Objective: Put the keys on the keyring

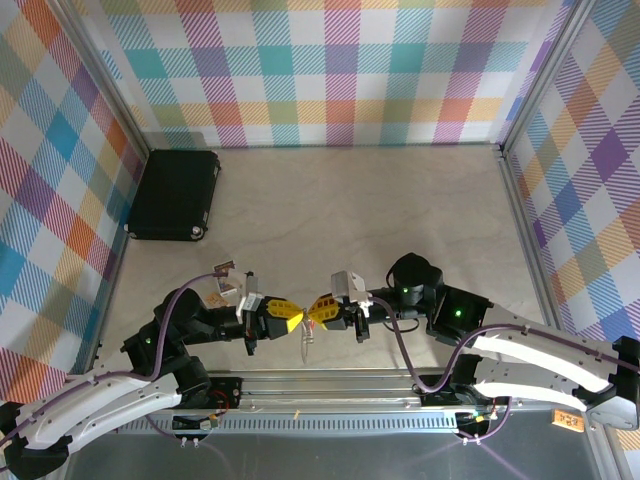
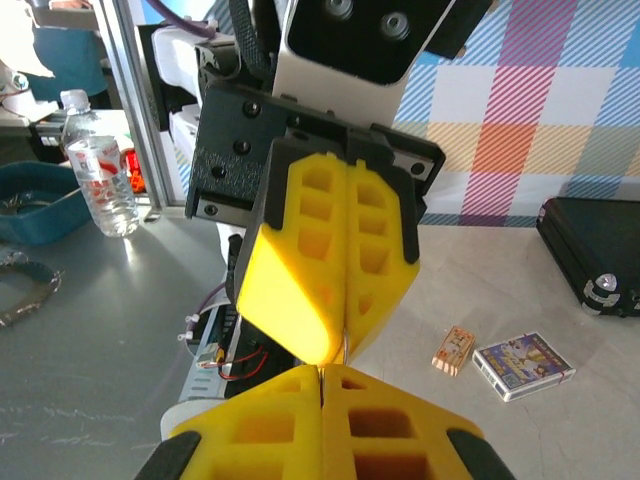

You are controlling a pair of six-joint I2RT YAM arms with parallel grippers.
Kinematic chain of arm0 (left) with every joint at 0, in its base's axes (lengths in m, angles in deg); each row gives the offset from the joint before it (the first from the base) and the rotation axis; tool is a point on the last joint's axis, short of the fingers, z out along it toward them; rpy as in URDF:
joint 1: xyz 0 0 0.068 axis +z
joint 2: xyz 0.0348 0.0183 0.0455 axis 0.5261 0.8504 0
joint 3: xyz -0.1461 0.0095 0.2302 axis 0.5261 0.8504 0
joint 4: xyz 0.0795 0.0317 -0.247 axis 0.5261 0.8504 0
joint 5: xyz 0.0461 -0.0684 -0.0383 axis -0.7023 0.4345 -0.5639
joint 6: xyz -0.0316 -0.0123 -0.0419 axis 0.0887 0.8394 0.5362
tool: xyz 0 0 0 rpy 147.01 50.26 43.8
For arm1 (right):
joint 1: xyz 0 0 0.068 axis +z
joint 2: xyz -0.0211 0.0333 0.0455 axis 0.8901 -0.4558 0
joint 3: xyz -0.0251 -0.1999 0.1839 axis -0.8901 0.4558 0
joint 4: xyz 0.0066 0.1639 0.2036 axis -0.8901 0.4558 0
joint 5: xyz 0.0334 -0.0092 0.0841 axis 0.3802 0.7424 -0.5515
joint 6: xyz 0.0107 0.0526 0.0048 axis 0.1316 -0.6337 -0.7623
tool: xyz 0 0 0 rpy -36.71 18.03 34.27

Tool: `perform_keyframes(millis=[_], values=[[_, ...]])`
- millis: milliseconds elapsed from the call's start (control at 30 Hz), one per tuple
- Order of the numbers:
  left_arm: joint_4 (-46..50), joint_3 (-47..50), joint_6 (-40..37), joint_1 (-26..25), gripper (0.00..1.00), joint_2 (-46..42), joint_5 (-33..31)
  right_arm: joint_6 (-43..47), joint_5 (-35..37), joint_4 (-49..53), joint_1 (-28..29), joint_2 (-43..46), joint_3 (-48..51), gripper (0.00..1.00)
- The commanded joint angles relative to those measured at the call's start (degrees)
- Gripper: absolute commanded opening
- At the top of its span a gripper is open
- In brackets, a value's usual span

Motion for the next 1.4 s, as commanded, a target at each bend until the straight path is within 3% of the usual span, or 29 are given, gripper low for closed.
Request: perform_keyframes(millis=[0,633,900,1100,1267,1367], values=[[-5.10,-2.14,0.82,-0.26,0.00,-0.79,-0.88,2.65,-1.81,3.84,1.21,0.41,-0.95,0.03],[-5.39,-2.00,0.58,-0.29,0.00,-1.19,-1.85,2.60,0.75,1.70,1.39,2.72,1.51,0.07],[-5.38,-2.13,0.23,-0.29,0.00,-1.23,-2.03,1.56,1.56,0.87,1.39,3.71,1.52,0.26],[-5.49,-2.36,-1.07,-0.29,0.00,-1.23,-2.89,-1.33,5.29,1.31,1.43,4.77,-0.01,0.29],[-10.98,-1.10,-1.51,-0.29,0.00,-1.50,-2.55,-3.39,14.10,-0.55,1.04,7.36,0.62,0.27],[-13.68,-0.90,-2.61,-0.29,0.00,-1.09,-2.12,-7.43,13.44,-0.22,0.67,6.66,-0.83,0.28]])
